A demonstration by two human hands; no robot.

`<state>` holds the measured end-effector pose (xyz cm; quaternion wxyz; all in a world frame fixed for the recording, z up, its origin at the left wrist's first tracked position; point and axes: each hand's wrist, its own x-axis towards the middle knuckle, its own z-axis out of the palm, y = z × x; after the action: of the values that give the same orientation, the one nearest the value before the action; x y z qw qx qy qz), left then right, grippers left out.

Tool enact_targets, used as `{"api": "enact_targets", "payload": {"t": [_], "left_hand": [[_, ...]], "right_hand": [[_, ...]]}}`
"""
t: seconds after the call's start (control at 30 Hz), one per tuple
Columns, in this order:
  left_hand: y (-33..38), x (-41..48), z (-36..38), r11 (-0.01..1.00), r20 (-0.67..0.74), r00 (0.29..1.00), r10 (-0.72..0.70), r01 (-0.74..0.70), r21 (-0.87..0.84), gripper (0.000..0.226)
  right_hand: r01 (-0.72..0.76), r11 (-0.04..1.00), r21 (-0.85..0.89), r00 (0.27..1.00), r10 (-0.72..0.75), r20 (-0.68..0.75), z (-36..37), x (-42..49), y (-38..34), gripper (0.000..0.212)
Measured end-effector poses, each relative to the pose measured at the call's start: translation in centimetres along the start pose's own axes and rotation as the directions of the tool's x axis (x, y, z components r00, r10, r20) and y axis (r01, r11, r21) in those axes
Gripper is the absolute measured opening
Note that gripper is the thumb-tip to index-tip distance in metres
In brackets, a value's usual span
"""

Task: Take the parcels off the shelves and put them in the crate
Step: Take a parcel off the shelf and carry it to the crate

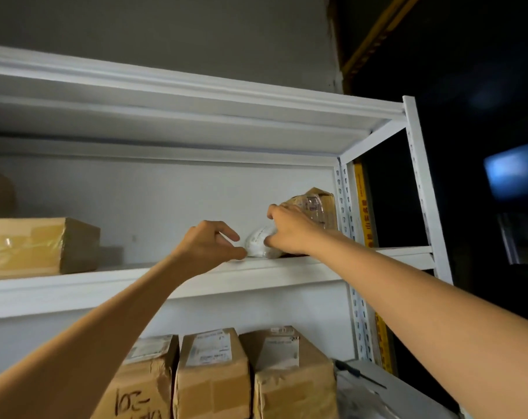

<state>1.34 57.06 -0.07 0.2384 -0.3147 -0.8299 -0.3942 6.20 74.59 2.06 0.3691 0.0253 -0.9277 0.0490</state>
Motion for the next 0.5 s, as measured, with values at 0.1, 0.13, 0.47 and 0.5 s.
{"api": "enact_targets", "payload": {"t": [0.1, 0.13, 0.47, 0.5], "left_hand": [[-0.8, 0.2, 0.0, 0.998, -0.02, 1.0, -0.022, 0.021, -0.059, 0.028], [-1.0, 0.2, -0.2, 0.998, -0.021, 1.0, -0.022, 0.021, -0.052, 0.027], [-2.9, -0.9, -3.7, 0.991, -0.073, 0.992, -0.098, 0.091, -0.1, 0.021], [-3.2, -0.9, -4.2, 0.99, -0.07, 0.991, -0.11, 0.103, -0.096, 0.021]], "right_hand": [[-0.033, 0.992, -0.119, 0.999, 0.035, 0.02, 1.6, 1.9, 0.2, 0.035], [-0.034, 0.983, -0.182, 0.999, 0.04, 0.03, 2.1, 2.5, 0.1, 0.033], [-0.208, 0.969, -0.131, 0.97, 0.222, 0.096, 3.4, 4.7, -3.2, 0.019], [-0.227, 0.972, -0.062, 0.968, 0.233, 0.098, 3.0, 4.7, -3.7, 0.016]]}}
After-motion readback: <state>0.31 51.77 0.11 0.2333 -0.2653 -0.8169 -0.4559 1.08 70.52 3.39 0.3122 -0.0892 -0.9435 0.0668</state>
